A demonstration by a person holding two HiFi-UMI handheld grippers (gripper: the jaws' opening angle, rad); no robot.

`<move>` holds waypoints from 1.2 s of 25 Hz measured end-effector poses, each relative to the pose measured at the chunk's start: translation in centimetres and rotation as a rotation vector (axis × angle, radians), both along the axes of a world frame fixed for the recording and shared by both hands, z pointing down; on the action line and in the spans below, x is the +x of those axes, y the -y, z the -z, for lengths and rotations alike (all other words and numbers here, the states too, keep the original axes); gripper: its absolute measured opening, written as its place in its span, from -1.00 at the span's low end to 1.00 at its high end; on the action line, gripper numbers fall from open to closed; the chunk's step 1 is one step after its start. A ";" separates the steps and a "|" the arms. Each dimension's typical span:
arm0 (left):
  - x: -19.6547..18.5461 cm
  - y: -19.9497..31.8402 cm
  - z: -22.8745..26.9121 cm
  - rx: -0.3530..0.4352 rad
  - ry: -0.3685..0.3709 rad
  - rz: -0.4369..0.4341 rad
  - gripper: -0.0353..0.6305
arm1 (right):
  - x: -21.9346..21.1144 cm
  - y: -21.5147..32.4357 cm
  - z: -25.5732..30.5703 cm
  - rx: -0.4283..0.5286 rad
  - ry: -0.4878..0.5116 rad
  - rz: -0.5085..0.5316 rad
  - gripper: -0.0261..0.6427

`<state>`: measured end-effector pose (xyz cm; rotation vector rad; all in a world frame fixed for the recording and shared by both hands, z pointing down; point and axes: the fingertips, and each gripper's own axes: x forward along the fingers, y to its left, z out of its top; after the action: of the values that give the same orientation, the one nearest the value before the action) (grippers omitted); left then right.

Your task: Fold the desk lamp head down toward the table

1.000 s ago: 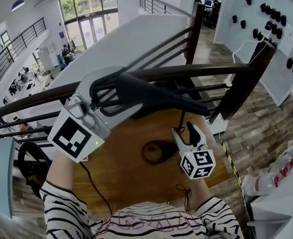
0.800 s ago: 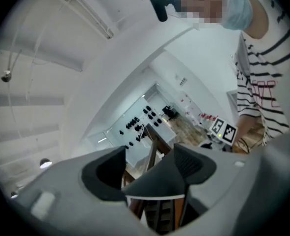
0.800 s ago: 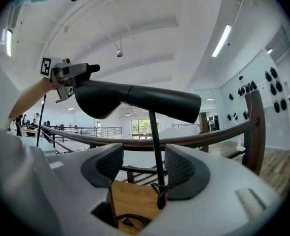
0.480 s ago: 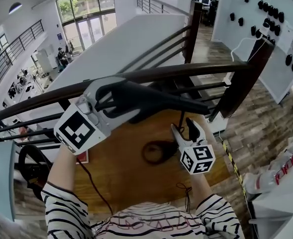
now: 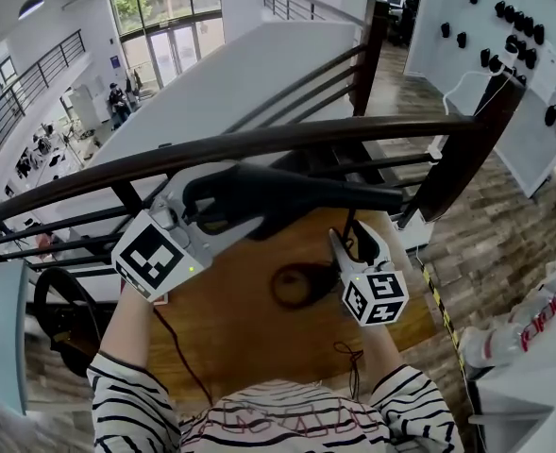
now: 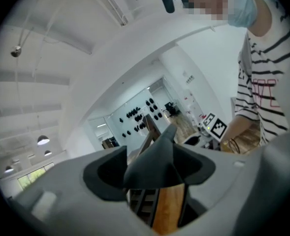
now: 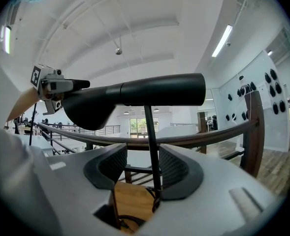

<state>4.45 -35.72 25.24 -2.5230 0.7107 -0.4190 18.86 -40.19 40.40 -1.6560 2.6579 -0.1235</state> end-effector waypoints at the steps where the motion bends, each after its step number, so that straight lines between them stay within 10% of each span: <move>1: -0.1 0.1 -0.5 -0.009 -0.002 0.005 -0.01 | 0.1 0.1 -0.1 0.001 -0.004 -0.006 -0.34; 11: -1.1 1.0 -8.7 -0.212 -0.004 0.033 -0.03 | 1.0 0.7 -0.4 0.019 -0.027 -0.041 -0.74; 30: 2.1 1.1 -18.4 -0.436 -0.123 -0.005 -0.04 | 0.8 0.7 -0.6 0.020 -0.028 0.008 -0.76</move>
<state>6.52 -36.81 43.60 -2.9805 0.7206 -0.4608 19.66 -40.93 40.98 -1.6534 2.6768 -0.0739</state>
